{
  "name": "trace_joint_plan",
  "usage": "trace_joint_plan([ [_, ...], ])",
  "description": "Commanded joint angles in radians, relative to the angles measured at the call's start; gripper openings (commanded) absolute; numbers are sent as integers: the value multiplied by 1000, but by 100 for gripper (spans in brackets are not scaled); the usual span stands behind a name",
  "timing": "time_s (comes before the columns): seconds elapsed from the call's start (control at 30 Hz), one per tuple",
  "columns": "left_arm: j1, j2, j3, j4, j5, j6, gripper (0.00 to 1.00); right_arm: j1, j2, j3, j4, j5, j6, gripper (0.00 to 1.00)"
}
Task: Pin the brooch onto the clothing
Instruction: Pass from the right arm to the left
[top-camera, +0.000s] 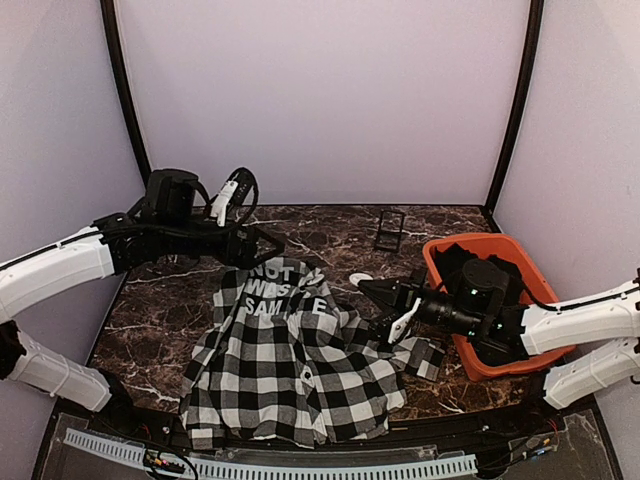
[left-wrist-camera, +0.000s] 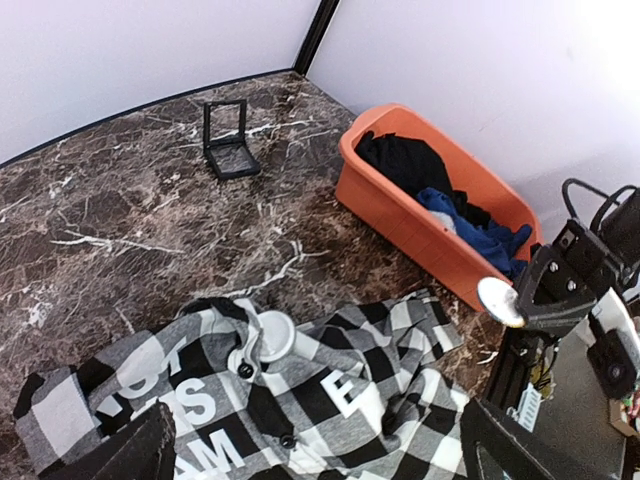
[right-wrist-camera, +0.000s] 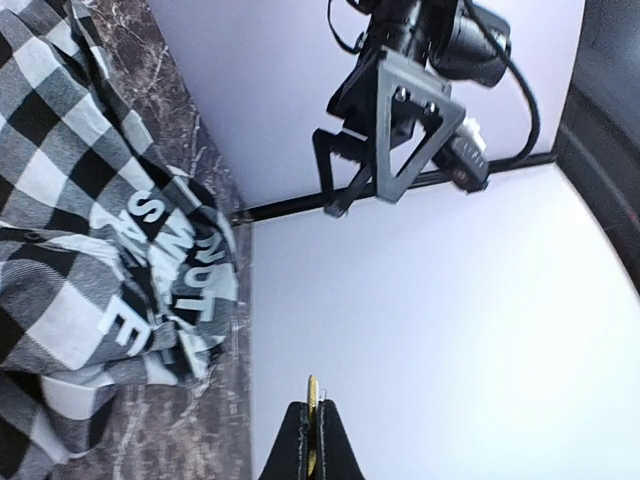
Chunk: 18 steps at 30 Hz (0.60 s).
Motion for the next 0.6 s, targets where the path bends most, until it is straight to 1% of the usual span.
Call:
trace_joint_plan([
  [0.0,4,39,36,45,76,-129,99,95,12,47,153,98,-346,0],
  [0.1,4,86,27,107,135,-199,99,166,22,88,78,147,-460,0],
  [0.17,5,115,15,173,205,-258,99,199,25,107,25,171,-503,0],
  [0.2,5,129,11,240,249,-297,99,211,26,113,9,181,-521,0],
  [0.27,5,145,8,293,299,-336,99,232,27,120,-9,201,-538,0],
  [0.47,2,158,2,355,411,-393,99,248,11,120,-58,218,-566,0],
  [0.57,-10,172,18,354,460,-398,99,257,2,118,-69,223,-571,0],
])
